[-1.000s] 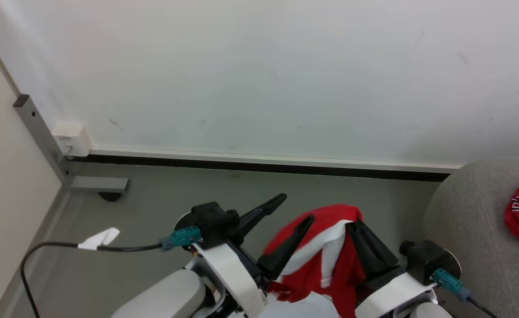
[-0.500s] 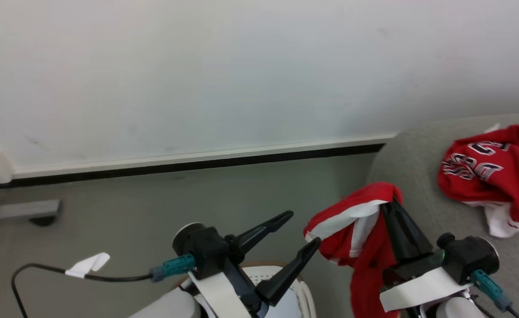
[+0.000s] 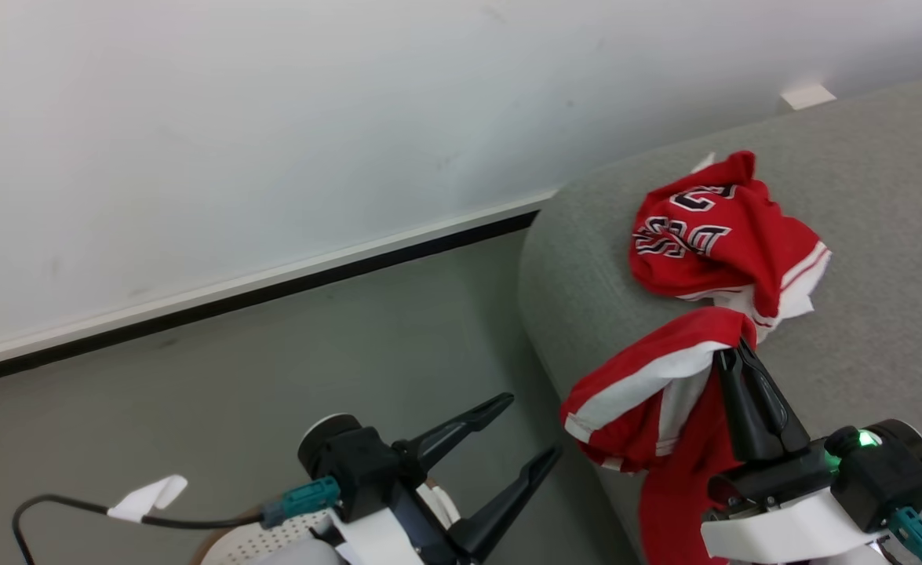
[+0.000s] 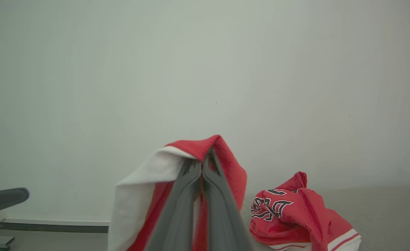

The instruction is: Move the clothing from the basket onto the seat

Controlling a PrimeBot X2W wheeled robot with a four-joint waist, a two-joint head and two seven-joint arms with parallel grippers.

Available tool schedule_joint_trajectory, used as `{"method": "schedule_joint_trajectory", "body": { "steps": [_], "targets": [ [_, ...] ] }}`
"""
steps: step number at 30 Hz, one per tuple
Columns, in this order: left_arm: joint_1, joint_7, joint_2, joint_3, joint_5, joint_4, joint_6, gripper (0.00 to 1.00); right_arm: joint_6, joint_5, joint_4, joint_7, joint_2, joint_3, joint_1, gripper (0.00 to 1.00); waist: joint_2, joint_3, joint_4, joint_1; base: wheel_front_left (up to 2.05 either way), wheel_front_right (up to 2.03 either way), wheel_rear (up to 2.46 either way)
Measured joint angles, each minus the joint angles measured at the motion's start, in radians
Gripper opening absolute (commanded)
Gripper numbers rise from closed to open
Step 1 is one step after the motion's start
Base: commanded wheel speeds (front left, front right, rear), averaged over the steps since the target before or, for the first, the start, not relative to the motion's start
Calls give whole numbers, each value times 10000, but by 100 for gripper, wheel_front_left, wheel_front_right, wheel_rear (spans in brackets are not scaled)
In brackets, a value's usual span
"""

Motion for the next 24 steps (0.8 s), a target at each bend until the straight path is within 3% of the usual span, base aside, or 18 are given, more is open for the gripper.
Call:
{"method": "schedule_joint_trajectory", "body": {
  "steps": [8,15,20,24],
  "targets": [
    [114,-2,2,33,125,-29,0,100,0,180,-372,0,2,-65,366,0,0,192,-800,0,0,0,0],
    [146,-2,59,71,178,-109,-4,100,0,92,-546,0,0,-155,312,0,0,382,-843,0,0,0,0],
    [149,6,474,107,236,-410,-40,100,0,29,-704,115,2,-453,-695,0,0,780,-666,0,0,0,0],
    [154,35,926,182,245,-767,-48,100,0,706,-1099,828,-8,-1231,-1998,0,0,1212,-486,0,0,0,0]
  ]
}}
